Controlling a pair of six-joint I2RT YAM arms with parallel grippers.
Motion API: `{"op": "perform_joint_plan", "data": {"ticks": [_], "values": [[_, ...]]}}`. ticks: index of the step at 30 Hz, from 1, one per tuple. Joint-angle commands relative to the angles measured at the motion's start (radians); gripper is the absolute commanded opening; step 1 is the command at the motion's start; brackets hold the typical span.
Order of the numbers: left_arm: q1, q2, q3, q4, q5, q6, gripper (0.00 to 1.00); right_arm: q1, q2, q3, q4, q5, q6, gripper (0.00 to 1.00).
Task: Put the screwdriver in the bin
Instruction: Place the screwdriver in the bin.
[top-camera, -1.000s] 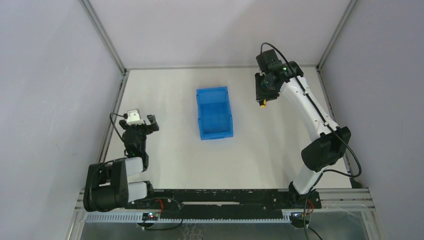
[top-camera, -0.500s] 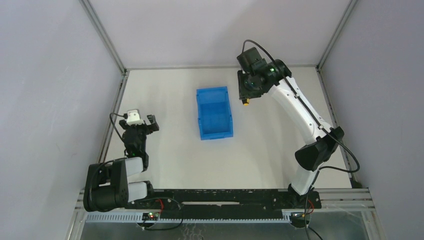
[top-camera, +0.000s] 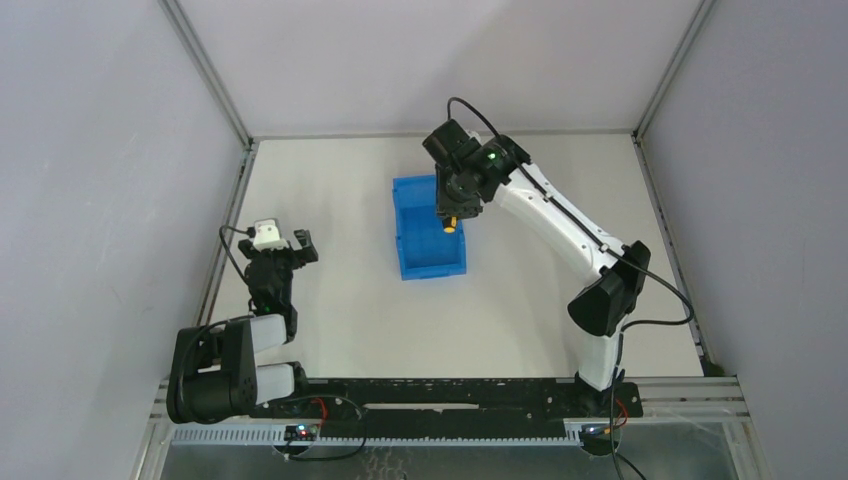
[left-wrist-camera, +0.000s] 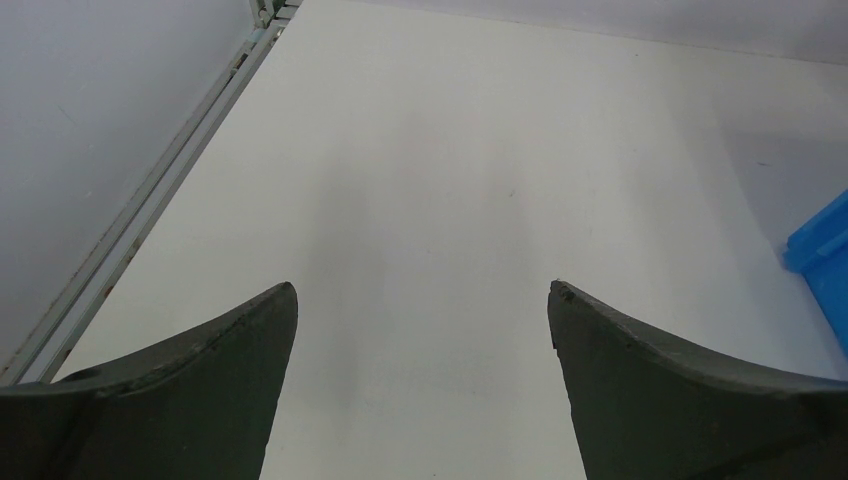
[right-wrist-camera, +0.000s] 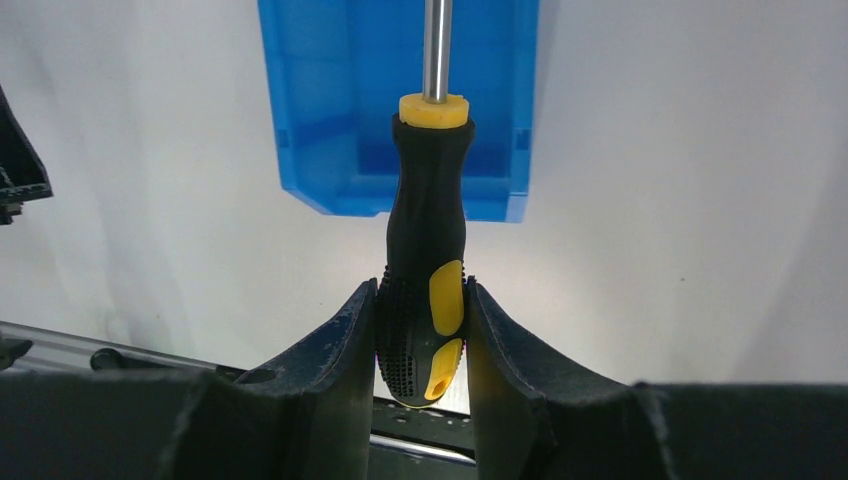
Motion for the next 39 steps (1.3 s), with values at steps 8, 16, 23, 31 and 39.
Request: {"op": "perform_joint_plan", "data": {"ticks": [8,16,23,31,39], "values": [[-0.005,-0.008,0.011,0.055,-0.002,0.021,1.00,0.059,0.019,-0.041,0.115,0.019,0.247,0.00],[-0.005,-0.008,0.011,0.055,-0.002,0.020,1.00,0.062,0.062,-0.055,0.134,0.013,0.312,0.00],[-0.005,-0.008,0.010,0.055,-0.002,0.020,1.00,0.064,0.089,-0.108,0.188,-0.025,0.363,0.00],[-0.004,-0.008,0.011,0.055,-0.002,0.021,1.00,0.071,0.121,-0.133,0.206,-0.031,0.380,0.00],[-0.005,-0.008,0.010,0.054,-0.002,0.020,1.00,0.067,0.170,-0.136,0.226,-0.034,0.386,0.00]]}}
